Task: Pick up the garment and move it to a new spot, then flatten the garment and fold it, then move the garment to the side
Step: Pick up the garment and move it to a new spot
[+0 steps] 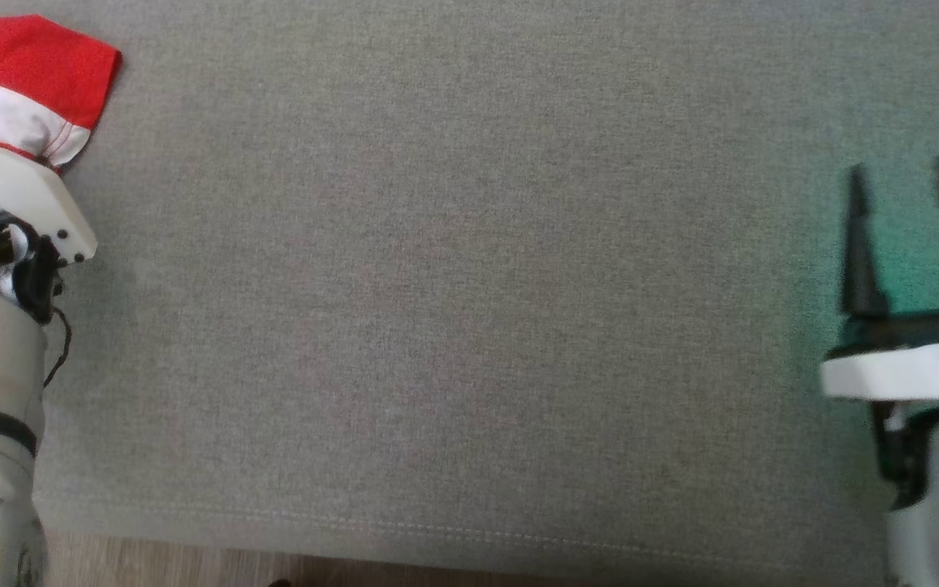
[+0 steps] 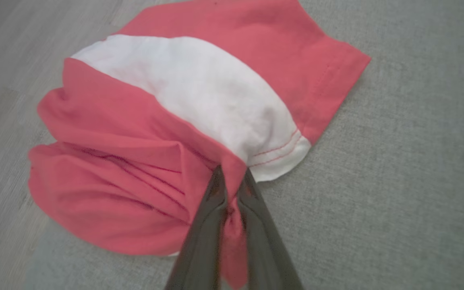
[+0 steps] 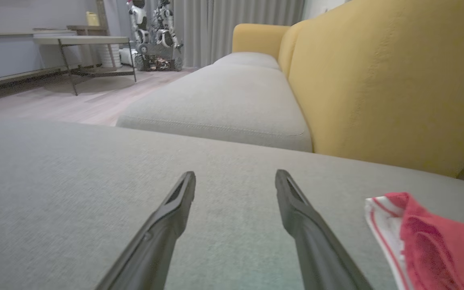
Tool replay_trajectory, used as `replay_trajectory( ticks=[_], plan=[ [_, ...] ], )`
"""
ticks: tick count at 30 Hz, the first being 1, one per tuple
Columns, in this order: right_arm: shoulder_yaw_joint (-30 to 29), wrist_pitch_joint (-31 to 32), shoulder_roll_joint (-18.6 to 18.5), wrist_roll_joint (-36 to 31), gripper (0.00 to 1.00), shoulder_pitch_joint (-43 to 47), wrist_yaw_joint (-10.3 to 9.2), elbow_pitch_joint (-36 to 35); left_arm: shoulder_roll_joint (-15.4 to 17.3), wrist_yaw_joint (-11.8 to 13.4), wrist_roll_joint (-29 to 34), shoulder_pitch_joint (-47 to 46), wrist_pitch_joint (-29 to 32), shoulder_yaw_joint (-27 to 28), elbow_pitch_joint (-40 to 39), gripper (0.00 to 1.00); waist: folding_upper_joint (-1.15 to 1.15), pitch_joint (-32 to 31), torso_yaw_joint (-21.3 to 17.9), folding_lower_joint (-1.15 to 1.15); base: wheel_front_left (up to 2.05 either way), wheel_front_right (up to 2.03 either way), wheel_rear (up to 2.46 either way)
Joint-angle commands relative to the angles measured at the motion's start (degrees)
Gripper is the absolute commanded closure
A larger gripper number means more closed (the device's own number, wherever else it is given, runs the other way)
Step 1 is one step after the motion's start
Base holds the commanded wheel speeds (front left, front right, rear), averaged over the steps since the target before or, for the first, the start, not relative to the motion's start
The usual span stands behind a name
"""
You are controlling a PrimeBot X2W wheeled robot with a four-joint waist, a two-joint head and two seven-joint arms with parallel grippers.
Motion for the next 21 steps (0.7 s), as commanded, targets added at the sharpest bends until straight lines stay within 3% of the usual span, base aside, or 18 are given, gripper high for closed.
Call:
replay_trajectory(
  ticks=[1,6,12,21],
  plan=[
    [0.1,-0.7,-0.2,0.7,0.00,-1.9,-0.04,-2.3,3.8,-0.2,0.0,-0.8,-1.5,1.3,-0.6,1.00,0.00,-0.5,-0.1,0.00,0.00,0.00,0.00],
    [-1.2,-1.0,-0.1,0.9,0.00,-2.1,-0.04,-1.7,3.7,-1.1,0.3,-1.4,-8.2,0.4,-1.7,1.00,0.00,-2.7,-0.5,0.00,0.00,0.00,0.00],
    [3.9,-1.8,-0.1,1.7,0.00,1.6,-0.04,0.3,2.4,-2.9,0.6,-1.6,-16.9,-1.3,-4.6,1.00,0.00,-7.0,-1.8,0.00,0.00,0.00,0.00],
    [9.9,-3.9,0.0,4.6,0.00,3.6,-0.04,3.8,-2.5,-4.3,0.0,-0.2,-19.6,-6.2,-13.2,1.00,0.00,-13.1,-4.5,0.00,0.00,0.00,0.00]
  ],
)
